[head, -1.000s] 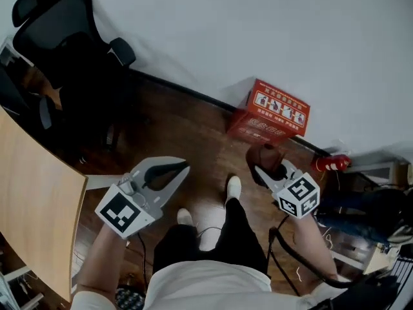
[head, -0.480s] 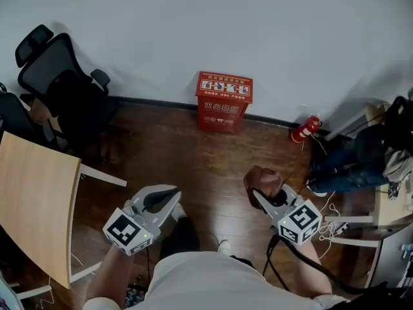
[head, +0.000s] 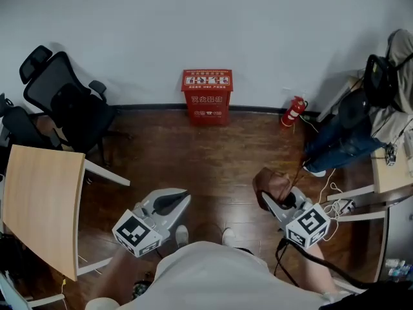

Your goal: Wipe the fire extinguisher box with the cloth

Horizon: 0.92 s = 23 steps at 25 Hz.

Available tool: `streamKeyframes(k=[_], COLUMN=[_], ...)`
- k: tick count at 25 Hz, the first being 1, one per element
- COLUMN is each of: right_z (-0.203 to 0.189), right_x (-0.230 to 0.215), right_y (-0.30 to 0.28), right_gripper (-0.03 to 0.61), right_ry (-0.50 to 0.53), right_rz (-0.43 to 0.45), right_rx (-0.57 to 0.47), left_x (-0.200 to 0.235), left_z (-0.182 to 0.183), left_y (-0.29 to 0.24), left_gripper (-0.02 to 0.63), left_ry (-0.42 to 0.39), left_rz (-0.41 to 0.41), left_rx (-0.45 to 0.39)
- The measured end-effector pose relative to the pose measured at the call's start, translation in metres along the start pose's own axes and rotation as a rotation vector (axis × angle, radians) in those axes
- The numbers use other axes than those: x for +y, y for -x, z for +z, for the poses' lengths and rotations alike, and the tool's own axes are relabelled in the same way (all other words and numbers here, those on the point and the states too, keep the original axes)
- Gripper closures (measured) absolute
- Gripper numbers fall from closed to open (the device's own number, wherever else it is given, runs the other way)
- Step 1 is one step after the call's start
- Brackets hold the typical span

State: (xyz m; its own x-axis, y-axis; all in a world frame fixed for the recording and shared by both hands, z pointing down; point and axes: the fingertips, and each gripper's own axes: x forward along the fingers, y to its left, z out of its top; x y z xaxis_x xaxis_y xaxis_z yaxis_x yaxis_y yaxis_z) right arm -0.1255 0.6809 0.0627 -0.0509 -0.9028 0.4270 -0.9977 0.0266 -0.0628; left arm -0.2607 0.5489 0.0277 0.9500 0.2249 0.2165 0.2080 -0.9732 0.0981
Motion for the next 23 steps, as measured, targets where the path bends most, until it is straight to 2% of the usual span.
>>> streamKeyframes(k=[4, 12, 18, 23], right_z=[0.013, 0.042, 0.054, 0.056], right_x=[0.025, 0.058, 0.081, 0.094], right_y=[-0.008, -0.037, -0.057, -0.07], right_gripper=[0.526, 0.526, 0.526, 0.526], right_ry=[0.033, 0.099, 0.112, 0.112], right_rz=[-0.002, -0.005, -0.027, -0.044], right_rx=[-0.011, -0.024, -0.022, -0.01], left_x=[0.001, 0.018, 0.039, 0.054], left_z=[0.017, 0.026, 0.009, -0.002], left_y=[0.015, 0.047, 0.081, 0.1], left_gripper=[0.614, 0.614, 0.614, 0.614], left_ry=[-0.041, -0.049, -0.013, -0.016], left_rz=[-0.013, -0.017, -0.023, -0.023], left_rx=[-0.024, -0.085, -0.083, -0.076])
